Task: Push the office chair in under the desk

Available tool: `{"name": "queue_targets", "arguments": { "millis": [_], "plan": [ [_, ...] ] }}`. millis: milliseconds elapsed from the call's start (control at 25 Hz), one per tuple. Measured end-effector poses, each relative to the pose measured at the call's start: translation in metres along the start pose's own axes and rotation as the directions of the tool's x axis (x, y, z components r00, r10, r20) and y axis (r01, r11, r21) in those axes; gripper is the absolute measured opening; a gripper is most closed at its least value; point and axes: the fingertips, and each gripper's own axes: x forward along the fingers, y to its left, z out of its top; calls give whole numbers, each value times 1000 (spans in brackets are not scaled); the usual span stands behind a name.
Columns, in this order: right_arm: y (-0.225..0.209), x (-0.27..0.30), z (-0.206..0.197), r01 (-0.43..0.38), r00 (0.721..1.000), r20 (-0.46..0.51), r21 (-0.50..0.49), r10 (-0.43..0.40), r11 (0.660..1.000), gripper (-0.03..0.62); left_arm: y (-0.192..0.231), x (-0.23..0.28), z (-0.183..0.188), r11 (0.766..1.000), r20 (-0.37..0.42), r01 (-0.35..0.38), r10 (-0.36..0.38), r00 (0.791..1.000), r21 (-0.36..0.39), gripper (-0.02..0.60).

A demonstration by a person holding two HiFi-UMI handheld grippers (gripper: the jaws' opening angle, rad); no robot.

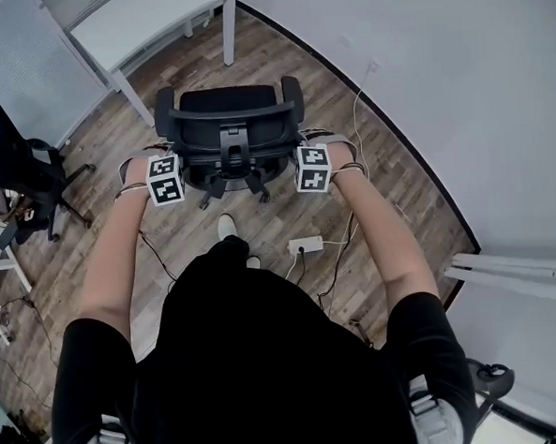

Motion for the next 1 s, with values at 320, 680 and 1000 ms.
{"name": "queue_targets", "arguments": {
  "millis": [320, 680, 1000],
  "plan": [
    [-50, 24, -28, 10, 1000, -12, -58, -11, 998, 106, 39, 17, 10, 999, -4, -10, 10, 1000, -47, 84],
    [-112, 58, -61, -11, 1000, -14, -100, 10, 995, 106, 88, 43, 23, 991, 11, 7, -6, 1000, -135, 81],
    [-172, 85, -70, -24, 1000, -5, -158, 23, 987, 107, 133, 58, 19, 980, 22, 21, -17, 1000, -197, 80]
  ]
}}
